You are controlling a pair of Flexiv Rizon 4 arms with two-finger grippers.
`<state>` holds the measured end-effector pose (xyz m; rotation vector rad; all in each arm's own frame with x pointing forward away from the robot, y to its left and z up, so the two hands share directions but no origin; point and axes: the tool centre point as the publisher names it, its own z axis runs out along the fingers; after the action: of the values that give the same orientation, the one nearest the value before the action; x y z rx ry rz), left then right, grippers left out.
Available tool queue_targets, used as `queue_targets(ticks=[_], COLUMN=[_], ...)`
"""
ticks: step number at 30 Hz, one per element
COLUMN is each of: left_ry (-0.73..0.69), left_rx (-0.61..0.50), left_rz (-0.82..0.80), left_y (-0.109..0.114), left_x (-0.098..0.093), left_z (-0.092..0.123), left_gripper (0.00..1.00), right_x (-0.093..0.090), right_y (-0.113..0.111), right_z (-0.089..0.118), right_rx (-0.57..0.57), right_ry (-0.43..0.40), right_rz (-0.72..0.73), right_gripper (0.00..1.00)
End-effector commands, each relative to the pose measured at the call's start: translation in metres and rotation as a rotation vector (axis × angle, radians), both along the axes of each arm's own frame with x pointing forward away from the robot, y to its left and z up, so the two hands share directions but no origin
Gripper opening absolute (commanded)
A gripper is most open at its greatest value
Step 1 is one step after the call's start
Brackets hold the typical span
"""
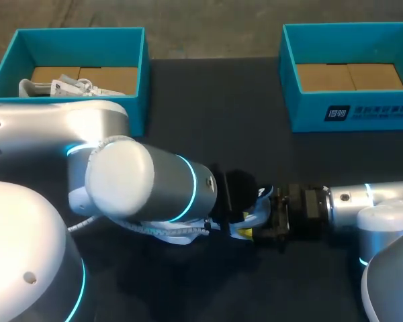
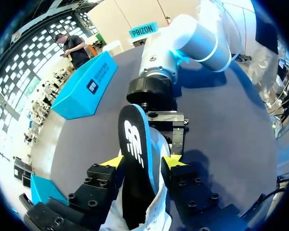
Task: Take the shoe out of the shoebox, open the shoe tongue, remove and reinsert the insole, then place the shoe into the shoebox
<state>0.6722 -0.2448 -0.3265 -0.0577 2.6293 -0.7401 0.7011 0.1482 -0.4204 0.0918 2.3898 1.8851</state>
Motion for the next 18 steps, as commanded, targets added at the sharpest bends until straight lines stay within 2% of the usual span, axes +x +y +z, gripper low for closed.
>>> queue_targets(ticks=[1, 18], left_ry=[-0.015, -0.060], left_rx=[0.009, -0.015], left_rz=[0.011, 0.038], left_y=[-0.006, -0.009], left_x=[-0.002, 0.008], left_z=[-0.005, -0.015], left_gripper=[0.48, 0.45], right_x=[-0.001, -0.001], right_y=[0.001, 0.001], right_z=[0.000, 0.000], right_rx=[-0.003, -0.003], right_ry=[0.000, 0.000], right_rz=[-0.002, -0.002], right_gripper=[0.00, 0.00])
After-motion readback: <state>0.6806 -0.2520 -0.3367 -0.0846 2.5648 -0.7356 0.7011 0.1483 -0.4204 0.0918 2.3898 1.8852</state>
